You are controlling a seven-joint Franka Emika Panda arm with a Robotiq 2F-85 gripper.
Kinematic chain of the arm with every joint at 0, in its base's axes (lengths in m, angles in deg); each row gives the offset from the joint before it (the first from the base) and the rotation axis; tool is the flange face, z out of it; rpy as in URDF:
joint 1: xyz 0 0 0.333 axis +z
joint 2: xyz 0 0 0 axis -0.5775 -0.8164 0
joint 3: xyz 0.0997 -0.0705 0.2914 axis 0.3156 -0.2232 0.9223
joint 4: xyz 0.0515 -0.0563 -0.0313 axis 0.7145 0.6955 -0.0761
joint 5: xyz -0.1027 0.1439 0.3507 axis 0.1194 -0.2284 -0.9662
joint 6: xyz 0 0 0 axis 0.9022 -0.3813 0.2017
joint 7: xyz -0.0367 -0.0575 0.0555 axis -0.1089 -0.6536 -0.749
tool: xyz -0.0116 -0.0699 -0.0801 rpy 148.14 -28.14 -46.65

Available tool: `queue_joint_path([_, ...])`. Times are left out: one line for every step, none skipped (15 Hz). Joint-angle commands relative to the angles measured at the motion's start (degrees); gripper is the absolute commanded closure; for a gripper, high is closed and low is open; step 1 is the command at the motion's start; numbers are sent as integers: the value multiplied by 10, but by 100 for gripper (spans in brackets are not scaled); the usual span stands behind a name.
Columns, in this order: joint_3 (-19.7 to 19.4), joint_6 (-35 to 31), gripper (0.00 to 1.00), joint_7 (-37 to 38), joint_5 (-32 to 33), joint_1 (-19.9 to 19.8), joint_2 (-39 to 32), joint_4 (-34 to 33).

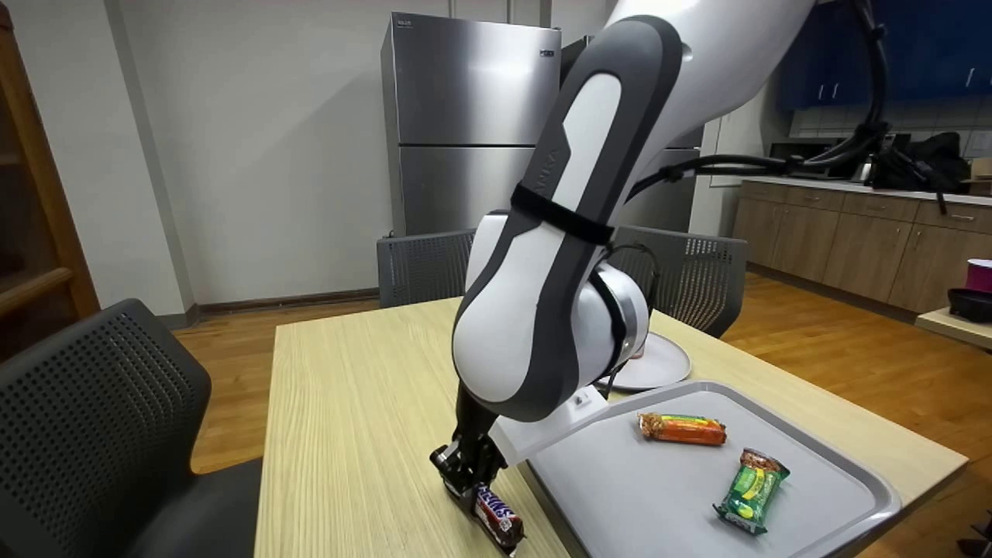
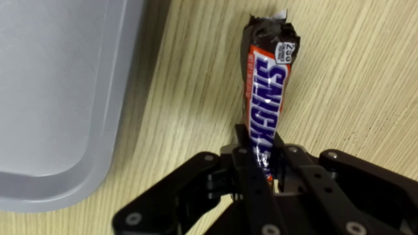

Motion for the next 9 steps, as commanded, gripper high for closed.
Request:
queue_joint_path([8, 22, 96, -4, 11, -7, -6, -17])
queue_joint_path([9, 23, 96, -4, 11, -8, -6, -17])
queue_joint_path([12, 26, 59, -5, 9, -11, -4, -16])
queue_joint_path([13, 29, 58, -7, 10, -12, 0, -12])
queue_joint_path([13, 30, 51, -9, 12, -12, 5, -8])
queue_joint_path([13, 30, 45, -11, 13, -13, 13, -1])
queue_joint_path([15, 29, 37, -14, 14, -15, 18, 4])
queue_joint_path([14, 29, 31, -16, 15, -17, 27, 11])
queue_joint_path([18, 27, 22, -20, 15, -23, 35, 17])
